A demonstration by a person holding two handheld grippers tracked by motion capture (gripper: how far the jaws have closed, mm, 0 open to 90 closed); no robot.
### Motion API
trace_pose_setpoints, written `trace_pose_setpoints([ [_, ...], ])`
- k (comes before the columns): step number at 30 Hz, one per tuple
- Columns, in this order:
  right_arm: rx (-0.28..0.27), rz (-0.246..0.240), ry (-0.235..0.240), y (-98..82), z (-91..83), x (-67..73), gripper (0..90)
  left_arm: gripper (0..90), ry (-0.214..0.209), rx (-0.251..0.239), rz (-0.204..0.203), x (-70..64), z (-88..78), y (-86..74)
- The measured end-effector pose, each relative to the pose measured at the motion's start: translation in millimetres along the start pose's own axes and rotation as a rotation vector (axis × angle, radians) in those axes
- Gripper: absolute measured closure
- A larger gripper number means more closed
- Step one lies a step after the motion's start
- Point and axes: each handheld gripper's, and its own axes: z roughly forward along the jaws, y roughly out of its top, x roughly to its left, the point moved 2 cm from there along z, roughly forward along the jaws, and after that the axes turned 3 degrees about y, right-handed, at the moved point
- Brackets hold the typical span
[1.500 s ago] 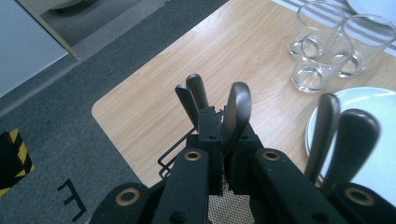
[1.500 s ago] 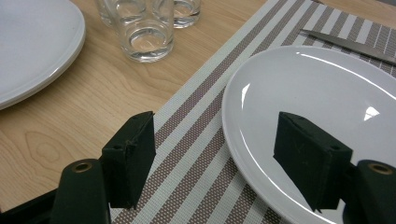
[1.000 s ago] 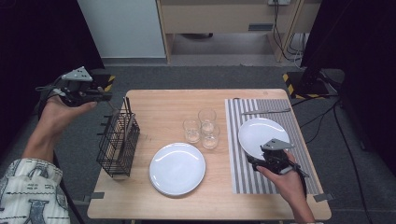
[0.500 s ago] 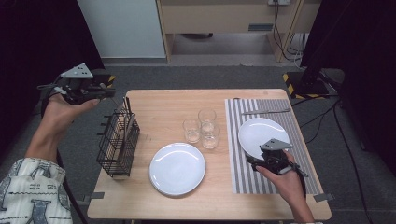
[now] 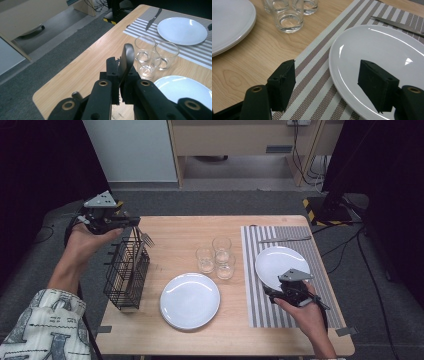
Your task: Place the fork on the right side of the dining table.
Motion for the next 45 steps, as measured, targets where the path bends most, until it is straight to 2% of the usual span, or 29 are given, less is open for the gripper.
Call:
trace_pose_setpoints([
  [10,0.002,-0.011,0.003,0.7,0.4,2.3,31.1,86.3,-0.033,0.006,0.019,-18.6,20.1,0.3],
  [17,0.010,-0.036,0.024,3.5,4.1,8.3,32.2,86.3,-0.062,0.006,0.034,-38.2,30.7,-2.6],
  [28,0.049,-0.115,0.054,14.4,10.6,19.5,33.3,86.3,-0.087,0.025,0.072,-61.6,46.0,-1.4],
  [35,0.080,-0.164,0.076,24.4,15.6,26.6,33.6,86.3,-0.099,0.025,0.090,-69.8,51.5,2.2],
  [45,0.080,-0.182,0.164,38.2,24.7,38.2,34.3,86.3,-0.121,0.025,0.111,-83.9,54.8,5.9],
])
